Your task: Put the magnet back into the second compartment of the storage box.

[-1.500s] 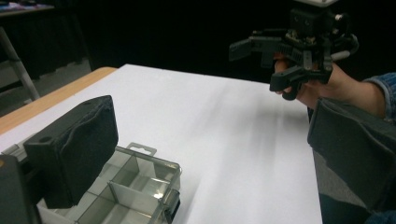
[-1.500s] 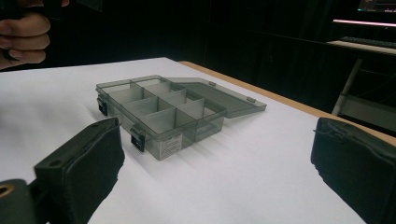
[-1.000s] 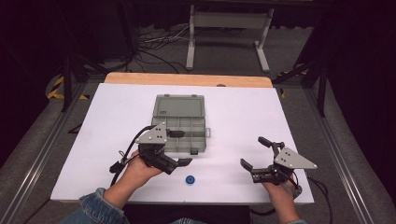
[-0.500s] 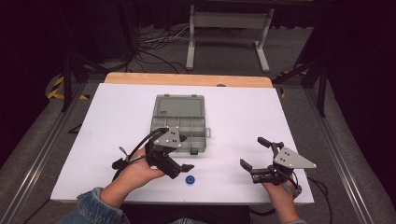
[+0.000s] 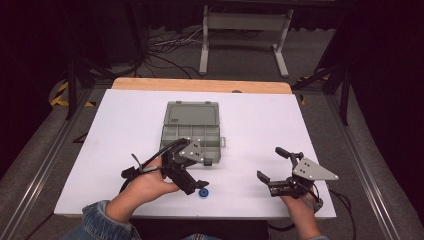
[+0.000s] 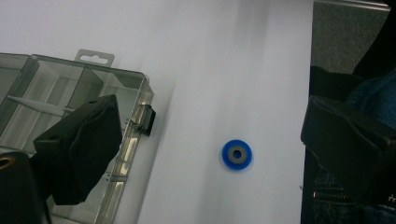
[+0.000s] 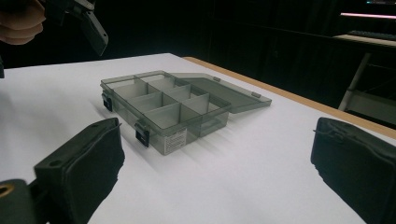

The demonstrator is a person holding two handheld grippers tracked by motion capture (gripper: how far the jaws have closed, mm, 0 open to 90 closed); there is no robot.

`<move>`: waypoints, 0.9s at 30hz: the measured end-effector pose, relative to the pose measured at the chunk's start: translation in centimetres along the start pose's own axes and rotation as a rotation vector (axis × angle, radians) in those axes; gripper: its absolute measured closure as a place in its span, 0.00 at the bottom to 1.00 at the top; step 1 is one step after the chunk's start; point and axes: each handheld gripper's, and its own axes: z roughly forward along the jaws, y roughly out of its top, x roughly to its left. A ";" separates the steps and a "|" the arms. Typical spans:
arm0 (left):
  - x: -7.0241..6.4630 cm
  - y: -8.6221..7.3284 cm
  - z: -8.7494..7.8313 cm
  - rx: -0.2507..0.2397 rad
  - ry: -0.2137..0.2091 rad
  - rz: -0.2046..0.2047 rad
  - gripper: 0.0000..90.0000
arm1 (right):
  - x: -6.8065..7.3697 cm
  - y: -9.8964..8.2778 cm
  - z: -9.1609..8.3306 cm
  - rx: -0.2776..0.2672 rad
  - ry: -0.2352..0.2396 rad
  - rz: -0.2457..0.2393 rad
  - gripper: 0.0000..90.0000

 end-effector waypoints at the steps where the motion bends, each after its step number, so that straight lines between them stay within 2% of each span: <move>1: 0.0 0.1 0.1 0.015 -0.006 0.001 0.07 | 0.0 0.0 0.0 0.000 0.000 0.001 0.03; 11: -0.1 0.4 0.8 0.104 -0.047 -0.011 0.10 | 0.0 0.0 0.0 0.008 0.004 0.005 0.03; 18: -0.2 0.3 1.4 0.102 -0.064 -0.009 0.12 | 0.0 -0.1 0.0 0.012 0.005 0.003 0.03; 22: -0.4 0.2 2.0 0.116 -0.080 -0.001 0.14 | 0.0 -0.1 0.0 0.010 0.006 0.005 0.03; 27: -0.5 -0.1 2.8 0.122 -0.103 -0.009 0.16 | 0.0 -0.1 0.0 0.013 0.007 0.004 0.03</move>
